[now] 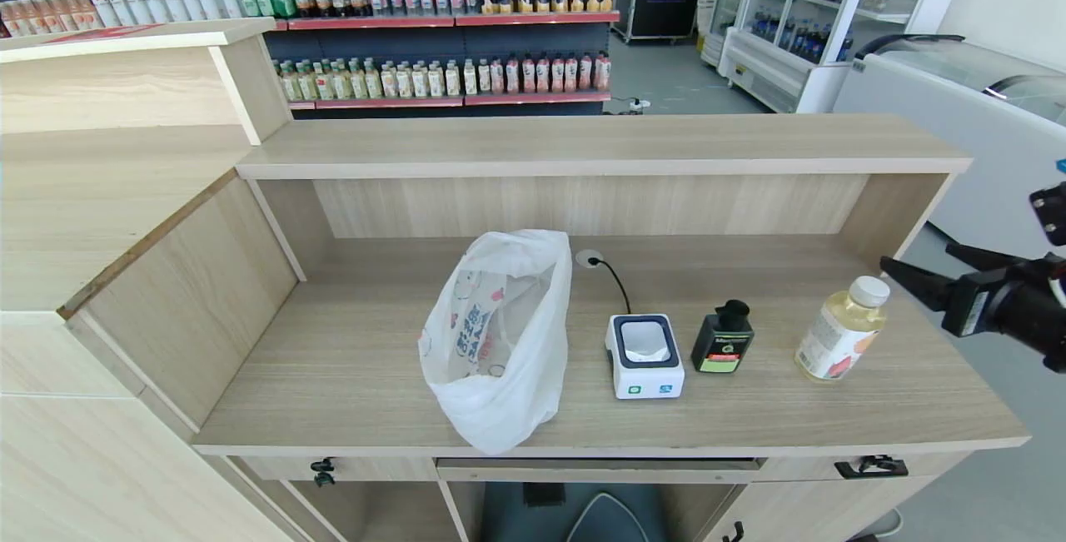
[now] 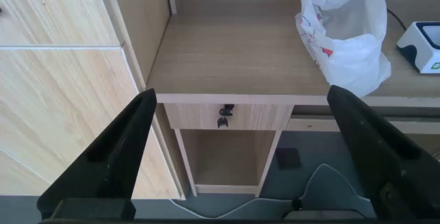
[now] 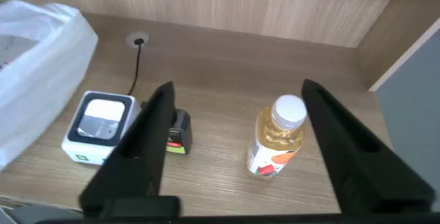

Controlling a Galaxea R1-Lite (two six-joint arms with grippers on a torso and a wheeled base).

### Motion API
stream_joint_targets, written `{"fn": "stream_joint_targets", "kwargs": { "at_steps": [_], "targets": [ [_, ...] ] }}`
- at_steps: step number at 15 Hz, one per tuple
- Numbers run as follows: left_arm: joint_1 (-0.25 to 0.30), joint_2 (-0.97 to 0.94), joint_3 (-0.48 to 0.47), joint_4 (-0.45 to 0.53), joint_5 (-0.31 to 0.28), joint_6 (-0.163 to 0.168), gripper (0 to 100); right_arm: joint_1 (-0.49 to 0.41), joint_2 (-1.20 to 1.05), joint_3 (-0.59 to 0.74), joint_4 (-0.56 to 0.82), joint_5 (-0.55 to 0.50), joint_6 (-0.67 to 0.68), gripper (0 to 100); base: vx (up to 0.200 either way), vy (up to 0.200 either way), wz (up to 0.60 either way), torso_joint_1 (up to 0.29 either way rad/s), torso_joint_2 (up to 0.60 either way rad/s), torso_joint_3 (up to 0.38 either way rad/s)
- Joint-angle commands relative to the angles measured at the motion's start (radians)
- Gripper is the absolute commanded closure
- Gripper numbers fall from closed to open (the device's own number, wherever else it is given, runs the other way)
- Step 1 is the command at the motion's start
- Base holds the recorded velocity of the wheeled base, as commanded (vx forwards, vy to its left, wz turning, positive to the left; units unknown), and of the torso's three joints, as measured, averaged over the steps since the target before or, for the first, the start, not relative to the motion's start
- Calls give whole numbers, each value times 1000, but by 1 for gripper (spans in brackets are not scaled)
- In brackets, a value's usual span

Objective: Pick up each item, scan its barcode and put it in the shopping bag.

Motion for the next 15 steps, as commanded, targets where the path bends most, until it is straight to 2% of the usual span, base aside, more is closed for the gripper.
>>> {"fn": "stream_joint_targets", "kwargs": {
  "at_steps": [1, 4, 8, 15],
  "targets": [
    [0, 0, 0, 0, 0, 0, 0, -15, 242, -16, -51, 44, -84, 0, 0, 0, 0, 0, 0, 0],
    [0, 0, 0, 0, 0, 0, 0, -15, 385, -62, -54, 61, -206, 0, 0, 0, 0, 0, 0, 0],
    [0, 0, 0, 0, 0, 0, 0, -10, 483, -145, -45, 250, -279, 0, 0, 0, 0, 0, 0, 0],
    [0, 0, 0, 0, 0, 0, 0, 19, 616, -231, -41, 357, -443, 0, 0, 0, 0, 0, 0, 0]
  ]
}}
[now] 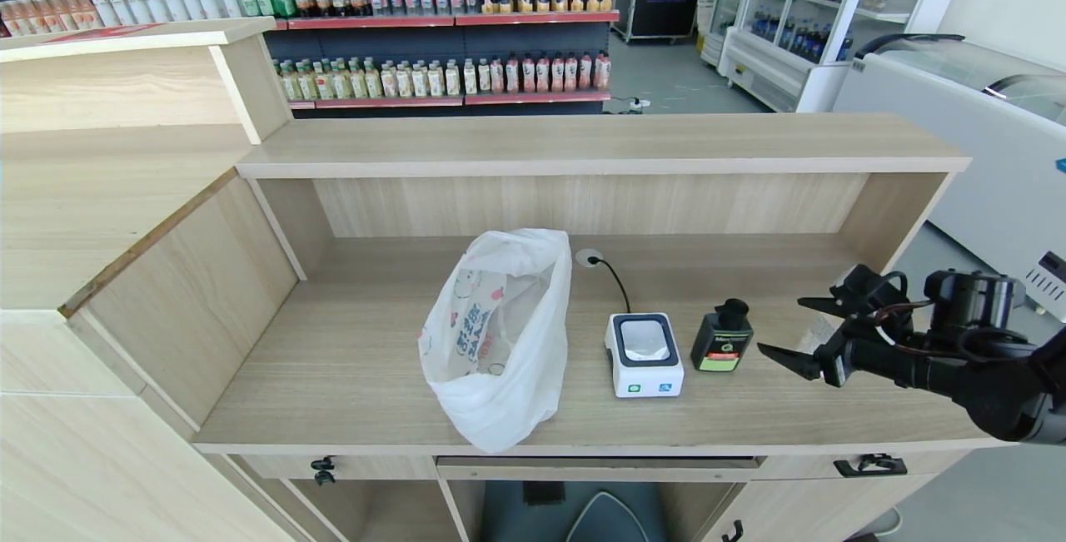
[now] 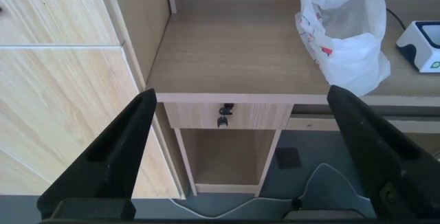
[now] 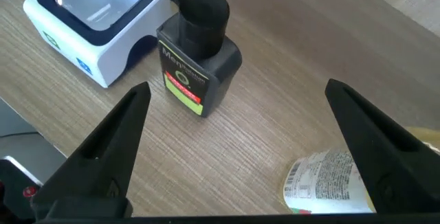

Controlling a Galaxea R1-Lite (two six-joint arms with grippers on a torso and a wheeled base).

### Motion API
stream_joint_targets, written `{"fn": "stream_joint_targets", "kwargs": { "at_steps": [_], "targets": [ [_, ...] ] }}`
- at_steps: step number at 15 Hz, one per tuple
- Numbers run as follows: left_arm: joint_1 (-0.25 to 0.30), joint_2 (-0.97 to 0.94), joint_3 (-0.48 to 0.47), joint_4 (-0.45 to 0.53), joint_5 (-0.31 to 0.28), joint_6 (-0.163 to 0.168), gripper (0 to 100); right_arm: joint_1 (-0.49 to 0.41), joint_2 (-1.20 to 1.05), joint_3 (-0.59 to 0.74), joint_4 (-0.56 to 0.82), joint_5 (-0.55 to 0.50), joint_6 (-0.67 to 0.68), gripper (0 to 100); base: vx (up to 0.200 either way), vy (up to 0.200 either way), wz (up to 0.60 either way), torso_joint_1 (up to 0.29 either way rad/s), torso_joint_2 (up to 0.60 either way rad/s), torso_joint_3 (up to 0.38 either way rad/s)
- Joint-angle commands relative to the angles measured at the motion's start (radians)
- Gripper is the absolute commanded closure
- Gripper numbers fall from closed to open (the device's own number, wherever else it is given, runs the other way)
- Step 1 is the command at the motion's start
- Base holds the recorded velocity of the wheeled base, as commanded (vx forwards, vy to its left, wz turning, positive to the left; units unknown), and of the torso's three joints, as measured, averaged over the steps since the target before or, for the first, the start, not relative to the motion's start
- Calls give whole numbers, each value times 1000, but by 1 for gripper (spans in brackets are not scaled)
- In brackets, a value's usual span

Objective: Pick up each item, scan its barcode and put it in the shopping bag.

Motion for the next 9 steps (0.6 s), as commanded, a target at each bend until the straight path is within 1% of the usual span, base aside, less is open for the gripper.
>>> {"fn": "stream_joint_targets", "kwargs": {
  "at_steps": [1, 5, 9],
  "targets": [
    [0, 0, 0, 0, 0, 0, 0, 21, 60, -38, 0, 6, -19, 0, 0, 0, 0, 0, 0, 0],
    [0, 0, 0, 0, 0, 0, 0, 73, 111, -104, -2, 25, -38, 0, 0, 0, 0, 0, 0, 0],
    [0, 0, 0, 0, 0, 0, 0, 94, 151, -127, 0, 25, -107, 0, 0, 0, 0, 0, 0, 0]
  ]
}}
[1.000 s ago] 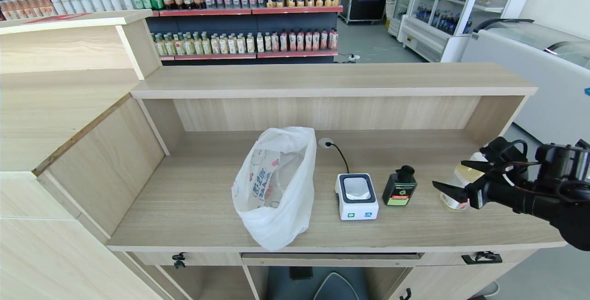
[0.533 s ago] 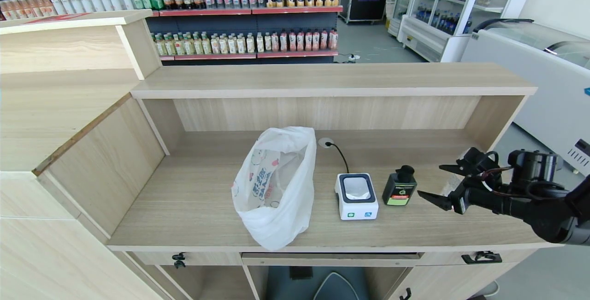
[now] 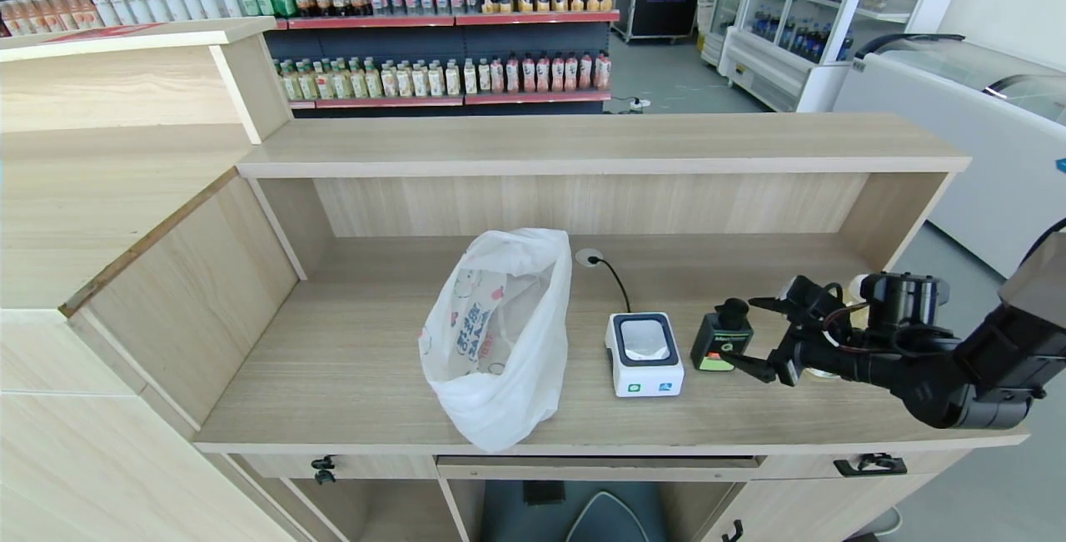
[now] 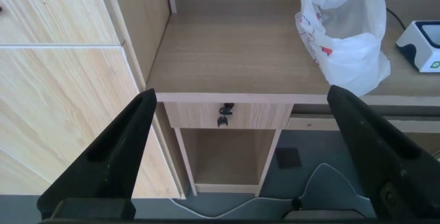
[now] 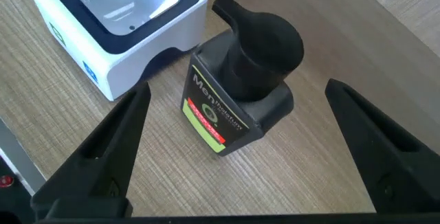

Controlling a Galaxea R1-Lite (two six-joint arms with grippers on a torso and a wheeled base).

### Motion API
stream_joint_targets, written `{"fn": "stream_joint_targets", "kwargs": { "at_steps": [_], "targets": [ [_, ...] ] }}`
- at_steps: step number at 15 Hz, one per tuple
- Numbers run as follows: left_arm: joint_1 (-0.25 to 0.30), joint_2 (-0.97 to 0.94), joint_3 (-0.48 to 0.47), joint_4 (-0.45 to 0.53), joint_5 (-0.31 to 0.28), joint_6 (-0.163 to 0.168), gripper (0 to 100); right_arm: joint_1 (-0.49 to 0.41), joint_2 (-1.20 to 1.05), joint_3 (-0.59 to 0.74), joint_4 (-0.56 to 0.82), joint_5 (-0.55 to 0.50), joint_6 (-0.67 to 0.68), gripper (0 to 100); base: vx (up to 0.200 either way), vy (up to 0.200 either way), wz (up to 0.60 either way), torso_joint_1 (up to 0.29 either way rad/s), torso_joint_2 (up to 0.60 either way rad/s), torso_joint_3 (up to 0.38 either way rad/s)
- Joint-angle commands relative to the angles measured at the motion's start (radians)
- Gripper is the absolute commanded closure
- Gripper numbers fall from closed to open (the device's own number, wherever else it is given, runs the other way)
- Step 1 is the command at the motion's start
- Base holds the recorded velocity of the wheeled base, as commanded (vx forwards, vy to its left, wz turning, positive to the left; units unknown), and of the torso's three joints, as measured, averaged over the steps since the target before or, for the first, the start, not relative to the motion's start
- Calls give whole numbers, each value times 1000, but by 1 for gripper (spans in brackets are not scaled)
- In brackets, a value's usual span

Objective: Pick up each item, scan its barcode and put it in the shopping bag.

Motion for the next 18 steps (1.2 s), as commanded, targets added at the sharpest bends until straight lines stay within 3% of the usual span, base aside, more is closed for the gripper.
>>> {"fn": "stream_joint_targets", "kwargs": {
  "at_steps": [1, 18],
  "targets": [
    [0, 0, 0, 0, 0, 0, 0, 9, 33, -7, -1, -2, -43, 0, 0, 0, 0, 0, 0, 0],
    [0, 0, 0, 0, 0, 0, 0, 69, 179, -159, 13, -6, -85, 0, 0, 0, 0, 0, 0, 0]
  ]
}}
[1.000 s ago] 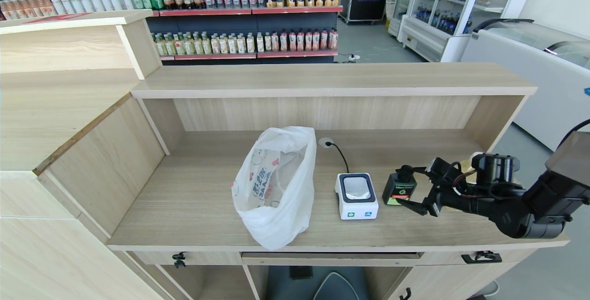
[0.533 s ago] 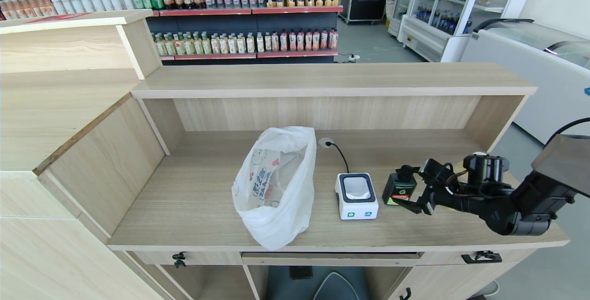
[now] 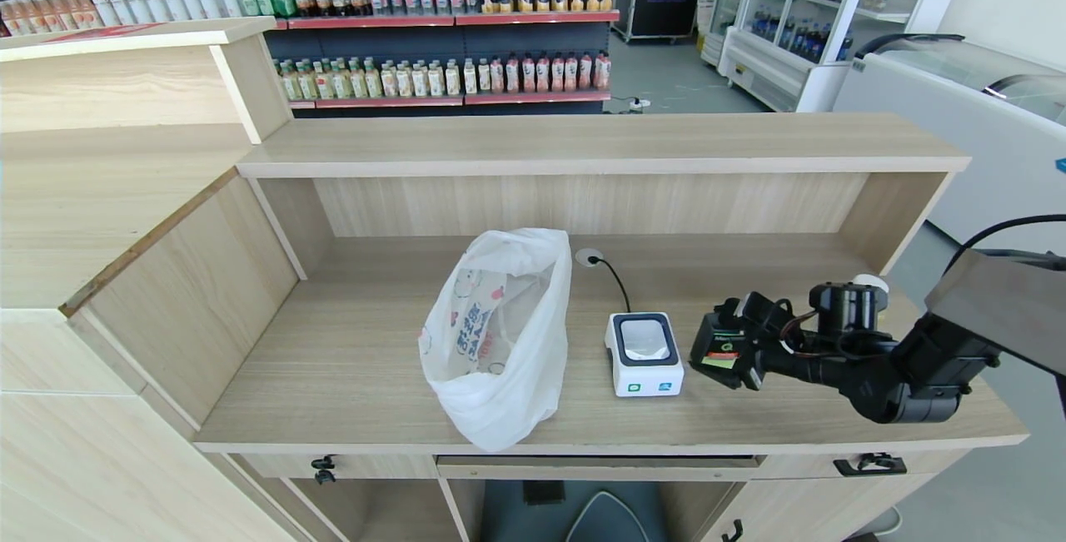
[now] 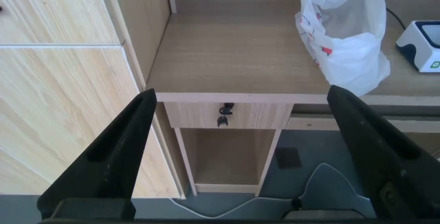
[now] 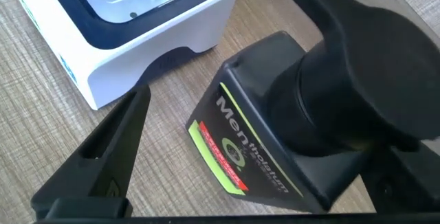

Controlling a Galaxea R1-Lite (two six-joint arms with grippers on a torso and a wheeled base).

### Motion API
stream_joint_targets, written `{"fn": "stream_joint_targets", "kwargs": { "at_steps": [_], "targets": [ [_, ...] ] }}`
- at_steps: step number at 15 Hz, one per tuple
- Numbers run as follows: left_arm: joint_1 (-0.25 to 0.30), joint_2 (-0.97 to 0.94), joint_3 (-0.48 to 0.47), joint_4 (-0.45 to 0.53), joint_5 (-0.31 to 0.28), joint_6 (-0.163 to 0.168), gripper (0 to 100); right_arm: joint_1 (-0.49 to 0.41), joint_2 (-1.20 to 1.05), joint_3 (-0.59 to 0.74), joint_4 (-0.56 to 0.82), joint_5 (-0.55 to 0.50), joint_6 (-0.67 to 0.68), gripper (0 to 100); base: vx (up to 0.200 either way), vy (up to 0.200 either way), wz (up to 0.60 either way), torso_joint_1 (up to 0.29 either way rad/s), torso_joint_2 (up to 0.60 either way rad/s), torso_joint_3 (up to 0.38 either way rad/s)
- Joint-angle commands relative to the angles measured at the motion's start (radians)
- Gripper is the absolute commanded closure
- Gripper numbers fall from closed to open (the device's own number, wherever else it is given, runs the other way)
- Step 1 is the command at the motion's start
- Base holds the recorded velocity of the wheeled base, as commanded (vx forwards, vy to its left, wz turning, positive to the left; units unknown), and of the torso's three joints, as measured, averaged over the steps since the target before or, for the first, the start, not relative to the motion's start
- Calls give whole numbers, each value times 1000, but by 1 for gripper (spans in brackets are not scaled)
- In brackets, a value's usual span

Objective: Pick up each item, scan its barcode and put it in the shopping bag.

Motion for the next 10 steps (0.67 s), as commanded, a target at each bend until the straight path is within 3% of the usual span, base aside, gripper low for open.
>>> {"fn": "stream_joint_targets", "kwargs": {
  "at_steps": [1, 8, 9, 10],
  "targets": [
    [0, 0, 0, 0, 0, 0, 0, 8, 25, -24, 1, 0, 0, 0, 0, 0, 0, 0, 0, 0],
    [0, 0, 0, 0, 0, 0, 0, 40, 80, -76, 2, 2, -6, 0, 0, 0, 0, 0, 0, 0],
    [0, 0, 0, 0, 0, 0, 0, 43, 80, -80, 1, 2, -6, 100, 0, 0, 0, 0, 0, 0],
    [0, 0, 0, 0, 0, 0, 0, 43, 74, -83, 1, 2, -6, 100, 0, 0, 0, 0, 0, 0]
  ]
}}
